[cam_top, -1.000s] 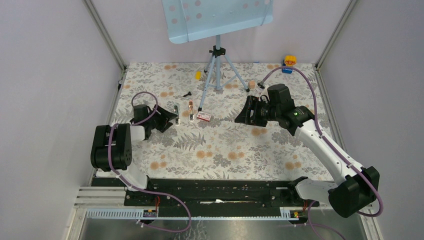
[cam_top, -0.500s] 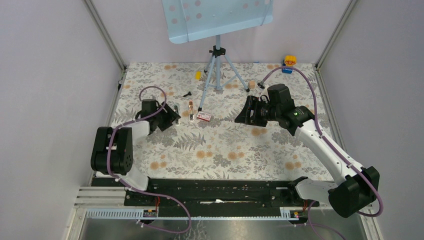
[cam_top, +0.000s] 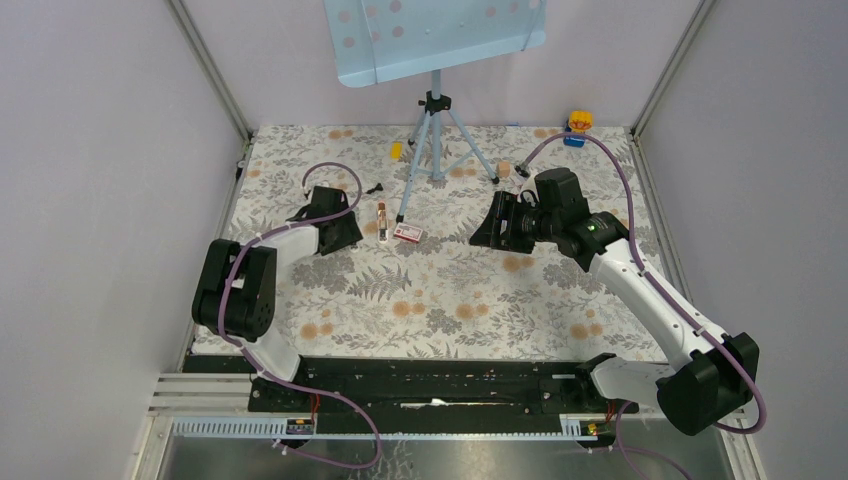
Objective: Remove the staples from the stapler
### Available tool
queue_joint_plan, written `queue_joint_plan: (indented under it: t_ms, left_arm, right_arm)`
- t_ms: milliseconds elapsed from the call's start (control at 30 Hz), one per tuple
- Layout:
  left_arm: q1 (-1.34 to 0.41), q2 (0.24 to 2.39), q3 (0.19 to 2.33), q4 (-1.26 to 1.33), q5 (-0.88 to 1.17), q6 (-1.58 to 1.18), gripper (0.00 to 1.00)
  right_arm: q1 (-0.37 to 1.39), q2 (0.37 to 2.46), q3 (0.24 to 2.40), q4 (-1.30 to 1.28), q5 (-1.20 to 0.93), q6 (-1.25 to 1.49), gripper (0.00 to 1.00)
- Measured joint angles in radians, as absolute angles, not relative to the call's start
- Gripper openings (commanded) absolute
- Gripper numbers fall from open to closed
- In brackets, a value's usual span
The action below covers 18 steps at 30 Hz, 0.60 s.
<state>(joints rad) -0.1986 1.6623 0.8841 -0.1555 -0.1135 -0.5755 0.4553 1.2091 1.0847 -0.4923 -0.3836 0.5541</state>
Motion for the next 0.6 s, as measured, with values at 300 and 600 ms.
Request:
queue_joint_plan:
  t_ms: [300, 600]
  left_arm:
    - [-0.275, 1.693, 0.919, -0.175, -0.168, -0.550, 0.60]
    - [-0.293, 1.710, 0.936, -0.196, -0.204, -0.542, 0.40]
  right_arm:
    - [0.455, 1.209, 1.084, -0.492, -0.384, 0.554, 0.68]
    - [0.455, 1.209, 1.083, -0.492, -0.383, 0.553, 0.68]
